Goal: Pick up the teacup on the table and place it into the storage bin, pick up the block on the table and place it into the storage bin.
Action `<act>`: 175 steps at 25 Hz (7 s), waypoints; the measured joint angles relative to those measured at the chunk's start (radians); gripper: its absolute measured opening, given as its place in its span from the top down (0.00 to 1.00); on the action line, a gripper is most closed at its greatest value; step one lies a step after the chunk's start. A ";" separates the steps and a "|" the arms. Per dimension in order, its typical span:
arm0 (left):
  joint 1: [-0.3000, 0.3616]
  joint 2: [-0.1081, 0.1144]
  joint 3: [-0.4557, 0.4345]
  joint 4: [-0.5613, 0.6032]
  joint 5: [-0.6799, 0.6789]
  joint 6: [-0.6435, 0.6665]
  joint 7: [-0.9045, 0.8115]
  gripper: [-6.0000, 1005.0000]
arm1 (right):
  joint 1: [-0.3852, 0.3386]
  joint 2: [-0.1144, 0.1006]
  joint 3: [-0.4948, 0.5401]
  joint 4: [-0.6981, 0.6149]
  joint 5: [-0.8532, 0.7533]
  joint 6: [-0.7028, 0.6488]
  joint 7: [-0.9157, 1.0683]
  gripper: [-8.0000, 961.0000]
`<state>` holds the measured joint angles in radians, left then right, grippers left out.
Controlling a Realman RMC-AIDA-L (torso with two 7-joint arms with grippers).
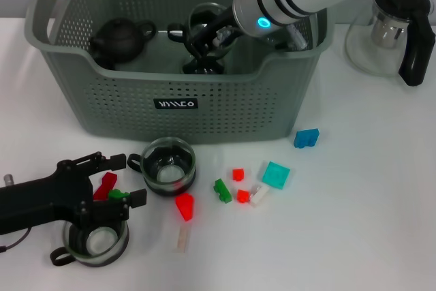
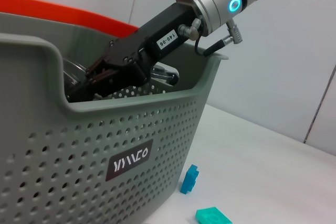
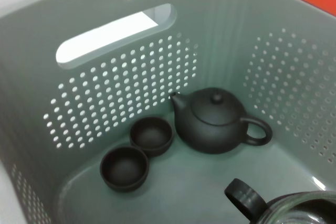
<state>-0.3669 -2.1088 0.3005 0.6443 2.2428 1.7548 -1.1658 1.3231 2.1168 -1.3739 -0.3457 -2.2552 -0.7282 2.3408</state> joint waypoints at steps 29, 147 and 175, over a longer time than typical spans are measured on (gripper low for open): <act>0.002 0.000 -0.005 0.000 0.000 -0.002 -0.006 0.15 | -0.026 -0.014 -0.010 -0.098 0.005 -0.032 0.041 0.54; -0.682 0.152 0.629 0.457 0.333 -0.343 -1.140 0.90 | -0.917 -0.055 0.625 -0.424 0.350 -1.024 -1.028 0.44; -0.549 -0.044 1.016 0.403 0.613 -0.858 -1.047 0.86 | -0.926 -0.058 0.647 -0.392 0.350 -1.019 -1.024 0.44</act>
<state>-0.9160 -2.1528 1.3161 1.0468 2.8559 0.8965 -2.2128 0.3972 2.0586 -0.7270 -0.7374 -1.9052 -1.7472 1.3167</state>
